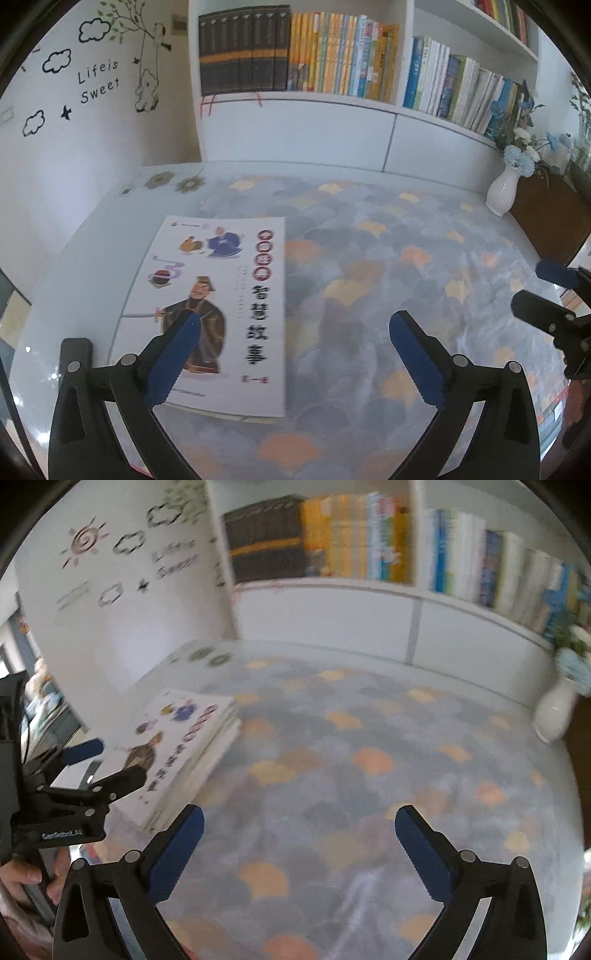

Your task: Organize books

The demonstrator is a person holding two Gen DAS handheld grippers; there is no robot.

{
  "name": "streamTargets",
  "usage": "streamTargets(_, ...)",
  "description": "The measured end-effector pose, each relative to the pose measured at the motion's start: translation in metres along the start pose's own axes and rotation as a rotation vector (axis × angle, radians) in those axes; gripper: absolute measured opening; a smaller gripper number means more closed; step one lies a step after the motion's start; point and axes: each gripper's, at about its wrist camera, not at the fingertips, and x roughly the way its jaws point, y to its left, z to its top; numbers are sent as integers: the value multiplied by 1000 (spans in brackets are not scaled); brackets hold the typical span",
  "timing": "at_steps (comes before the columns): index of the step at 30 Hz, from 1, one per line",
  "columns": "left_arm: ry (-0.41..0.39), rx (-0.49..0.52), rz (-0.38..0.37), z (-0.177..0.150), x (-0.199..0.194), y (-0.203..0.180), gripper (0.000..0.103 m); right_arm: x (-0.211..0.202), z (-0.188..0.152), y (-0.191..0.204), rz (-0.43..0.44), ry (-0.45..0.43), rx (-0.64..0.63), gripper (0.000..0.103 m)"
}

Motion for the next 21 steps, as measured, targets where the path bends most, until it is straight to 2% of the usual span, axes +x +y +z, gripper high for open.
streamTargets(4, -15, 19, -8, -3, 0, -17, 102, -23, -17, -22, -62, -51, 104, 103)
streamTargets(9, 0, 21, -19, -8, 6, -29, 102, -28, -24, -19, -145, -66, 98, 103)
streamTargets(15, 11, 25, 3, -11, 13, -34, 102, -8, -29, -4, -166, 6, 27, 103)
streamTargets(21, 16, 14, 15, -12, 17, -32, 102, 4, -31, 2, -127, 35, -1, 103)
